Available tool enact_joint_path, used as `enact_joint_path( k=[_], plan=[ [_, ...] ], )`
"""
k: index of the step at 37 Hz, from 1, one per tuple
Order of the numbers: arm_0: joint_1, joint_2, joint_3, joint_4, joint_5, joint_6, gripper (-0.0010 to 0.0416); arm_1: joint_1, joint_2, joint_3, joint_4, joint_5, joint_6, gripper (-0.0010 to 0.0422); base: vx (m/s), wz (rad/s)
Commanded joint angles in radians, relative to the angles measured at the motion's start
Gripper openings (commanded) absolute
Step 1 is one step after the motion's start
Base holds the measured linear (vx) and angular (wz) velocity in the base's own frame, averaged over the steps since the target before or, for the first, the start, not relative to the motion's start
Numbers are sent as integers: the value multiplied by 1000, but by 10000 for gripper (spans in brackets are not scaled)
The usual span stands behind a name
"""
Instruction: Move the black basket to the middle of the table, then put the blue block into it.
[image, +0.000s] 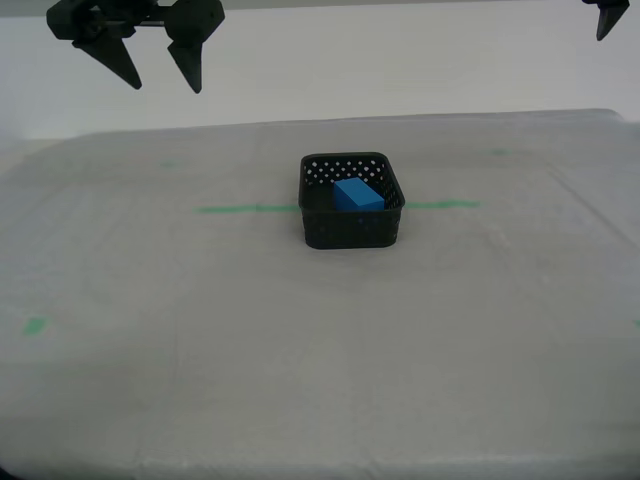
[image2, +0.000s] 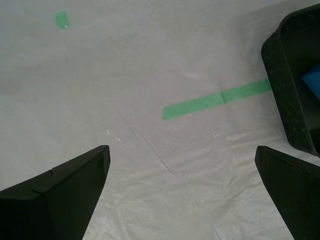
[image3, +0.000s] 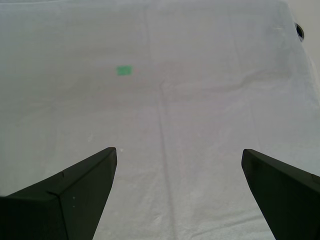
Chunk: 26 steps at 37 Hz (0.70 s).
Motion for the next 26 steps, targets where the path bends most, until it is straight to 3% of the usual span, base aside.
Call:
enact_joint_path(
  k=[1,26],
  plan=[
    [0,0,1,0,0,0,351,0,0,0,0,-3,-3,400,0,0],
    [0,0,1,0,0,0,351,0,0,0,0,-3,-3,400,0,0]
  ],
)
